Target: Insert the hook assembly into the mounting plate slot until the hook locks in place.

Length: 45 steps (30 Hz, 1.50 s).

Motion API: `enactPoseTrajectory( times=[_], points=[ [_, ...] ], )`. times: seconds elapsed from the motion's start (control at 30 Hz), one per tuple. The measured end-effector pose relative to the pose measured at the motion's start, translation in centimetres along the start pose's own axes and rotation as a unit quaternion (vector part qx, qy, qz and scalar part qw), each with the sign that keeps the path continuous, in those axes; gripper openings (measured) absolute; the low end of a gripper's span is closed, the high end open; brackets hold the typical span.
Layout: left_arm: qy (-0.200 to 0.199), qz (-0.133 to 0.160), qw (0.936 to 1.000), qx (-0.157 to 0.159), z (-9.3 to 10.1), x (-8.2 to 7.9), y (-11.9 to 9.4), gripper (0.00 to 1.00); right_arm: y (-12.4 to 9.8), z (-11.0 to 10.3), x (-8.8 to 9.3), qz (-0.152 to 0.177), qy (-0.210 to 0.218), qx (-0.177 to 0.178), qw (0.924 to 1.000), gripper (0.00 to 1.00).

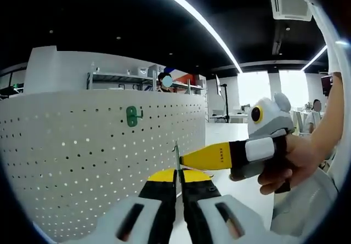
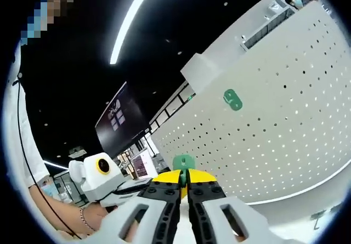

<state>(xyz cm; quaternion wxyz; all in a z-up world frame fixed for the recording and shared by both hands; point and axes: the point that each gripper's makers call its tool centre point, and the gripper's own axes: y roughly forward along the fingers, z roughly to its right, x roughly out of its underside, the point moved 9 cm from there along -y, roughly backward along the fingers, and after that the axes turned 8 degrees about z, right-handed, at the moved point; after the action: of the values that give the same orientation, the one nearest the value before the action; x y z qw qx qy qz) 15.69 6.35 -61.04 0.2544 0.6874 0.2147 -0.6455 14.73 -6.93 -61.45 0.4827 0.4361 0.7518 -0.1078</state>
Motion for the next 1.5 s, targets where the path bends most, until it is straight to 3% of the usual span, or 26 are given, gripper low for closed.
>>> enactPoseTrajectory(
  times=[0.57, 0.77, 1.0, 1.23, 1.3, 1.5],
  points=[
    [-0.008, -0.006, 1.0000, -0.002, 0.1, 0.2, 0.1, 0.05, -0.2, 0.0, 0.0, -0.007, -0.019, 0.004, 0.9998, 0.00],
    [-0.016, -0.025, 0.9995, -0.004, 0.1, 0.8, 0.1, 0.25, -0.2, 0.2, 0.0, -0.008, -0.020, 0.006, 0.9998, 0.00],
    [-0.022, -0.039, 0.9988, -0.019, -0.1, 1.6, 0.2, 0.64, -0.2, 0.2, 0.1, -0.009, -0.018, 0.003, 0.9998, 0.00],
    [-0.045, -0.047, 0.9977, -0.021, -0.1, 2.3, 0.3, 0.93, -0.2, 0.1, 0.0, -0.009, -0.010, 0.004, 0.9999, 0.00],
    [-0.042, -0.049, 0.9977, -0.021, 0.0, 2.5, 0.4, 0.97, -0.2, 0.1, 0.0, -0.009, -0.010, 0.004, 0.9999, 0.00],
    [-0.038, -0.051, 0.9978, -0.018, 0.1, 2.4, 0.4, 0.95, -0.1, 0.1, 0.0, -0.010, -0.011, 0.003, 0.9999, 0.00]
  ],
)
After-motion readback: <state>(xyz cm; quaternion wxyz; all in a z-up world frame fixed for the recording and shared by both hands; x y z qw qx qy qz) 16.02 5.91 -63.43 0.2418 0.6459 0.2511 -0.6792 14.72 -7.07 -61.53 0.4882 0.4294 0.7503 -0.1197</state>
